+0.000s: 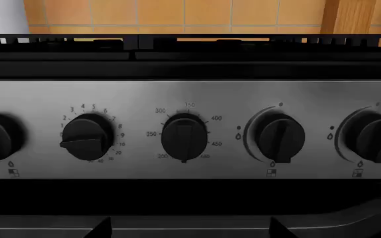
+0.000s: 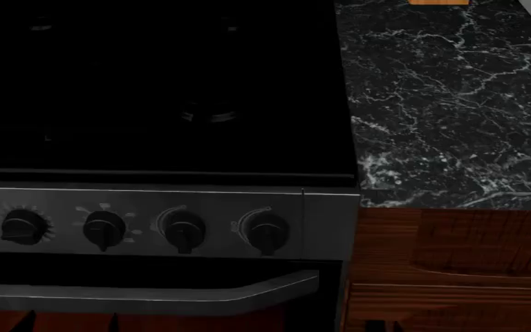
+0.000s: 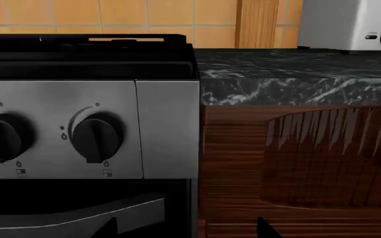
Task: Press the stop button on the microwave
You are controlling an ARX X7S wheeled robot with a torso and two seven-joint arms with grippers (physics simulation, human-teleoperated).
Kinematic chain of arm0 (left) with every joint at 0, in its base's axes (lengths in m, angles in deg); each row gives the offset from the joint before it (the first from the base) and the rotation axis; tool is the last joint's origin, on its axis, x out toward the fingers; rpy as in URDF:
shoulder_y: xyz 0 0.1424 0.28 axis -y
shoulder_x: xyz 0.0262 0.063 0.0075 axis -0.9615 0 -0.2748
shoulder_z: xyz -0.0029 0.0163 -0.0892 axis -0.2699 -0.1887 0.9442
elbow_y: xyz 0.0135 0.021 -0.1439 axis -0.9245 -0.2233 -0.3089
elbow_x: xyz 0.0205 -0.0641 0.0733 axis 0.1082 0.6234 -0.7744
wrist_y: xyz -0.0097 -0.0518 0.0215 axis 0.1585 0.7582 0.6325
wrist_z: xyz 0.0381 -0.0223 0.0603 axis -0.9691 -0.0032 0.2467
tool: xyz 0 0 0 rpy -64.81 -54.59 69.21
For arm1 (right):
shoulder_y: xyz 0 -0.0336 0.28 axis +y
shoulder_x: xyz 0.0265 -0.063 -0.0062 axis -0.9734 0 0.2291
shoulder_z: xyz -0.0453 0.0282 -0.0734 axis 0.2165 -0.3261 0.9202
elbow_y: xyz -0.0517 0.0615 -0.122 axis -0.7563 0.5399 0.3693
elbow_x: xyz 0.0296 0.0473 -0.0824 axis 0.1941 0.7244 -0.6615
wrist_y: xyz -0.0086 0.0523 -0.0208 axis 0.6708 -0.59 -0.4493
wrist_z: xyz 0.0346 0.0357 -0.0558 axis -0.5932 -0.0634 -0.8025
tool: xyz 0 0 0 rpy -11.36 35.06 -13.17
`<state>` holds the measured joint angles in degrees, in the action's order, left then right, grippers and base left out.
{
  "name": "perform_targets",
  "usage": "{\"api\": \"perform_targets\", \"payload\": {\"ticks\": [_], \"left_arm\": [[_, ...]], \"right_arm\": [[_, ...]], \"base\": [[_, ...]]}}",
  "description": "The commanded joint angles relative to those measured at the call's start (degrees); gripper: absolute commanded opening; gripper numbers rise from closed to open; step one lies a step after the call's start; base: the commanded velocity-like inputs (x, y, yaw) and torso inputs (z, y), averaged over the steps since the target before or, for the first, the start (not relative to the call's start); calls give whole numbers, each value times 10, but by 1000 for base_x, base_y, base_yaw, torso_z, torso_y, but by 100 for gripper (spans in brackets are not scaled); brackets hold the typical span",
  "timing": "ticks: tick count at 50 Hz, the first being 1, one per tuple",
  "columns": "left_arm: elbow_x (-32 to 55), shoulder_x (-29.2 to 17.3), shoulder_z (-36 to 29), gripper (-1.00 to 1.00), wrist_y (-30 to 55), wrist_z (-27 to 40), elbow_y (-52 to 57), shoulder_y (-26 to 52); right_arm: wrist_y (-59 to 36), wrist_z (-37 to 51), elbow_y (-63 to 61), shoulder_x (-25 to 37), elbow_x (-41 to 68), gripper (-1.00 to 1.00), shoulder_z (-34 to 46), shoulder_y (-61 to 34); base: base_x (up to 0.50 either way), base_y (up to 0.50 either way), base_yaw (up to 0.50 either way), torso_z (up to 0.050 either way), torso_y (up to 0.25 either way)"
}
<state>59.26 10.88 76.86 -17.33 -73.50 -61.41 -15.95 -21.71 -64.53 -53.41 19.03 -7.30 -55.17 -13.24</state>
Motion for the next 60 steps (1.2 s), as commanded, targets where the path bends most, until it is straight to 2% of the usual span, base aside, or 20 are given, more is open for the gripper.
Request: {"api": "perform_targets", "payload": {"ticks": [1, 18, 24, 47, 60], "left_arm": [[8, -8, -9, 100, -4, 9, -6, 1], [10, -35, -41, 100, 8, 49, 3, -4], [34, -43, -46, 100, 34, 36, 24, -7], [19, -67, -69, 100, 107, 69, 106, 1], [17, -79, -72, 100, 167, 84, 177, 9]], "right_arm": [[-1, 8, -1, 7, 7, 100, 8, -1], [-25, 51, -24, 31, 26, 100, 43, 7], [-38, 61, -48, 37, 28, 100, 50, 15], [-81, 83, -130, 60, 44, 100, 67, 25], [-136, 97, -194, 69, 44, 100, 83, 13]], "base": [[0, 0, 0, 0, 0], [0, 0, 0, 0, 0], [0, 0, 0, 48, 43], [0, 0, 0, 50, 47], [0, 0, 0, 50, 49]]}}
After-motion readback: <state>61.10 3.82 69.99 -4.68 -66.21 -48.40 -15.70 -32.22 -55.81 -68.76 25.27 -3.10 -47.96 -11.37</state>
